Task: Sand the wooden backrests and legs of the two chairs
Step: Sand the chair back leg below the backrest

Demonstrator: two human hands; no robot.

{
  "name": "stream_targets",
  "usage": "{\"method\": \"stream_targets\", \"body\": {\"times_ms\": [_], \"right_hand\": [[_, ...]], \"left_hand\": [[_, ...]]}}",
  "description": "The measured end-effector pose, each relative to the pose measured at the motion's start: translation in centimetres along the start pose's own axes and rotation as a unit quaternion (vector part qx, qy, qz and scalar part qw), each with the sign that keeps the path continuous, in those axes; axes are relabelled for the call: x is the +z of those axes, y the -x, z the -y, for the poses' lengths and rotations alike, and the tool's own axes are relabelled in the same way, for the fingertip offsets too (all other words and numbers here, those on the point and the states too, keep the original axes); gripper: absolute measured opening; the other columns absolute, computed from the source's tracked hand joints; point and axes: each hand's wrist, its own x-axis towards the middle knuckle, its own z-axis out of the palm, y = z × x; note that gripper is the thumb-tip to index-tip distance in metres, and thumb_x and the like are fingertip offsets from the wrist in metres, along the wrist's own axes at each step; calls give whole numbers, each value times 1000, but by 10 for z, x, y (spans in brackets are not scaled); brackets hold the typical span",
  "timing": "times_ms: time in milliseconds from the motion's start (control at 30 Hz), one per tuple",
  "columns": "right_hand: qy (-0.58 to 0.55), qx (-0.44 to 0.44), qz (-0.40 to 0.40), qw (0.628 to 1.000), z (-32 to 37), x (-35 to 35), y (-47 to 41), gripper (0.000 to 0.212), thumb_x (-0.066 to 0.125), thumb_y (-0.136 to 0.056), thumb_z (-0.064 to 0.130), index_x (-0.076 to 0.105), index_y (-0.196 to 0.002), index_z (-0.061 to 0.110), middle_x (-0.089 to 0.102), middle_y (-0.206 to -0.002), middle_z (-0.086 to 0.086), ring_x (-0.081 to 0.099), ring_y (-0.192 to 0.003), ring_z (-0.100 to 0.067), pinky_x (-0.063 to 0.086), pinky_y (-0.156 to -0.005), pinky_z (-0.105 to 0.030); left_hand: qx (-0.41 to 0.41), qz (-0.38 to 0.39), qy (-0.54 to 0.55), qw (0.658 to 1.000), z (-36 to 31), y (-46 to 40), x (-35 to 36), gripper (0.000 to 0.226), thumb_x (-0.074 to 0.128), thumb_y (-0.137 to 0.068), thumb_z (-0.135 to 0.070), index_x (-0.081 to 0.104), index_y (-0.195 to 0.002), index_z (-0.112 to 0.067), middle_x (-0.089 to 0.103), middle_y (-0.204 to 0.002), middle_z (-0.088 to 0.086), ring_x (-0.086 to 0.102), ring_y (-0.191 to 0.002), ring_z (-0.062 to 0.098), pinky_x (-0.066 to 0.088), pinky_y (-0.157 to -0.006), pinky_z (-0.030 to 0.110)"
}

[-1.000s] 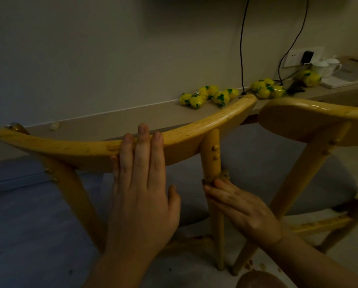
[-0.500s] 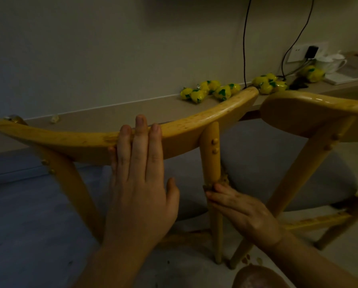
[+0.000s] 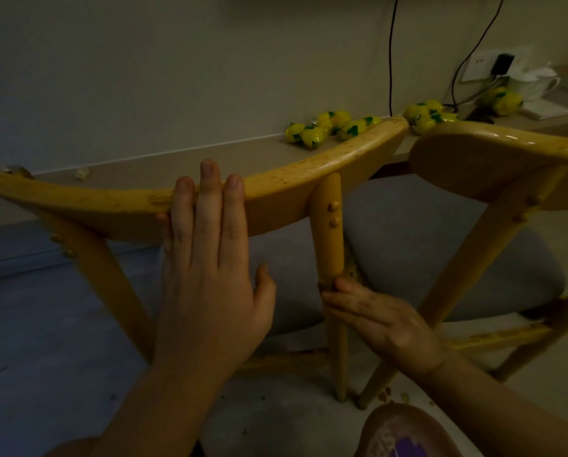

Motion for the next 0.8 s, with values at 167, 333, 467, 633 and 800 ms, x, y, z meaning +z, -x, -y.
{"method": "stream_targets", "body": {"times_ms": [167, 333, 467, 633, 800], "right_hand": [[35, 14, -43, 998, 4, -18, -18, 24, 56, -103, 7, 71, -119, -3, 63, -134, -19, 58, -130, -34, 58, -96, -43], [23, 25, -174, 984, 3, -32, -73, 23, 64, -100, 4, 69, -122, -1, 61, -136, -18, 57, -134, -29, 52, -107, -41], [29, -8, -68, 997, -1, -8, -30, 23, 66, -98, 6, 71, -120, 1, 64, -134, -15, 57, -133, -30, 56, -100, -45], [-3, -12, 31, 999, 1, 8, 17, 25, 61, -99, 6, 70, -121, -2, 64, -136, -14, 55, -134, -30, 56, -98, -45], [65, -5, -66, 996, 8, -4, -25, 24, 68, -98, 7, 72, -121, 2, 65, -134, -14, 56, -134, -26, 52, -106, -39]], "left_hand": [[-2, -5, 0, 1000, -1, 1, 2, 106, 75, -82, -28, 10, -162, -4, 3, -170, 19, -5, -157, 37, 18, -122, 64], [-1, 1, 2, 1000, -1, 1, 0, 103, 73, -84, -29, 9, -162, -4, 2, -170, 19, -7, -156, 35, 19, -121, 65], [4, -3, 5, 1000, 1, 1, 0, 98, 65, -85, -32, 11, -162, -3, 3, -170, 19, -4, -157, 37, 19, -122, 64], [0, -9, 9, 1000, 0, 2, 3, 97, 64, -85, -33, 12, -161, -3, 5, -170, 19, -3, -157, 37, 20, -121, 65], [1, -8, 7, 1000, 0, 1, 3, 97, 64, -86, -33, 11, -161, -3, 3, -170, 20, -4, -157, 38, 19, -120, 66]]}}
